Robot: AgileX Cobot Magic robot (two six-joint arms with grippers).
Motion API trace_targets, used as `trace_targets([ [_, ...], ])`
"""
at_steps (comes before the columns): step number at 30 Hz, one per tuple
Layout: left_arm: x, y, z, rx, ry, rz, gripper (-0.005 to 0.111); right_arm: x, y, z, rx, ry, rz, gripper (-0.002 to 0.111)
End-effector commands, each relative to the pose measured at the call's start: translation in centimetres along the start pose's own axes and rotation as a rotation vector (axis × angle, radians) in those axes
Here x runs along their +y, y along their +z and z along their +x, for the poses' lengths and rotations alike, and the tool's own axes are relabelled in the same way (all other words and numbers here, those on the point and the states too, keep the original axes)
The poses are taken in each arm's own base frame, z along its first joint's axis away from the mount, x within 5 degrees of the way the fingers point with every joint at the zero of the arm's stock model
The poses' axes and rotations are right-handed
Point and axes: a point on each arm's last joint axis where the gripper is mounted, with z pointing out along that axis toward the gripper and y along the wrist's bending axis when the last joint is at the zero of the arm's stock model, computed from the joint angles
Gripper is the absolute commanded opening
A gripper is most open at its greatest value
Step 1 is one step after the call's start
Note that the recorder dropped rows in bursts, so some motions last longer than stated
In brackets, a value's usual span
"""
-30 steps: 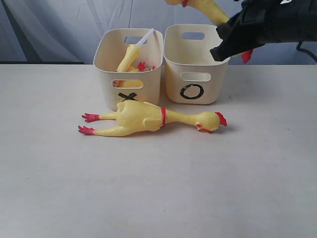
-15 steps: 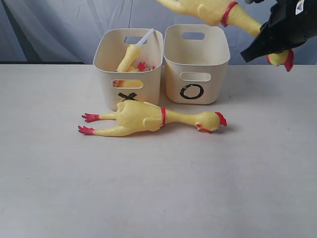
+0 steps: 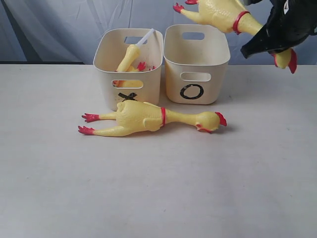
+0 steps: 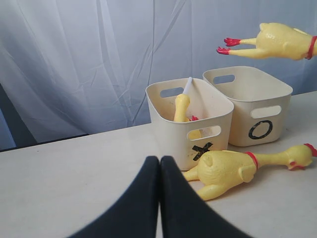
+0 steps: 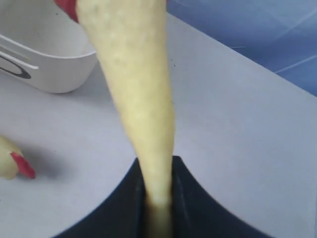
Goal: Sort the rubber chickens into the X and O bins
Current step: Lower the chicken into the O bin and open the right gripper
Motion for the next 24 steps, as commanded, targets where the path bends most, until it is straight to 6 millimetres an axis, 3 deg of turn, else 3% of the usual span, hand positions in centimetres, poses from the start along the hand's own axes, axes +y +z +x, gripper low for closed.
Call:
trace_targets([
  [1,0.0,-0.1,0.2,0.003,-0.001,0.001,0.0,-0.4,0.5,-0.5,0.028,0.015,0.013,-0.001],
  [12,0.0,-0.1,0.2,0.003,-0.001,0.001,0.0,0.8,2.9,-0.3,0.098,-0.04,-0.003,-0.001],
  [18,0.0,-0.1,0.2,0.003,-0.001,0.001,0.0,3.7,4.7,-0.8,0.117,-0.198,0.052,-0.001],
  [24,0.0,-0.1,0.2,0.003,-0.012,0.003,0.0,3.3,4.3,-1.7,0.11,-0.173,0.108,-0.001],
])
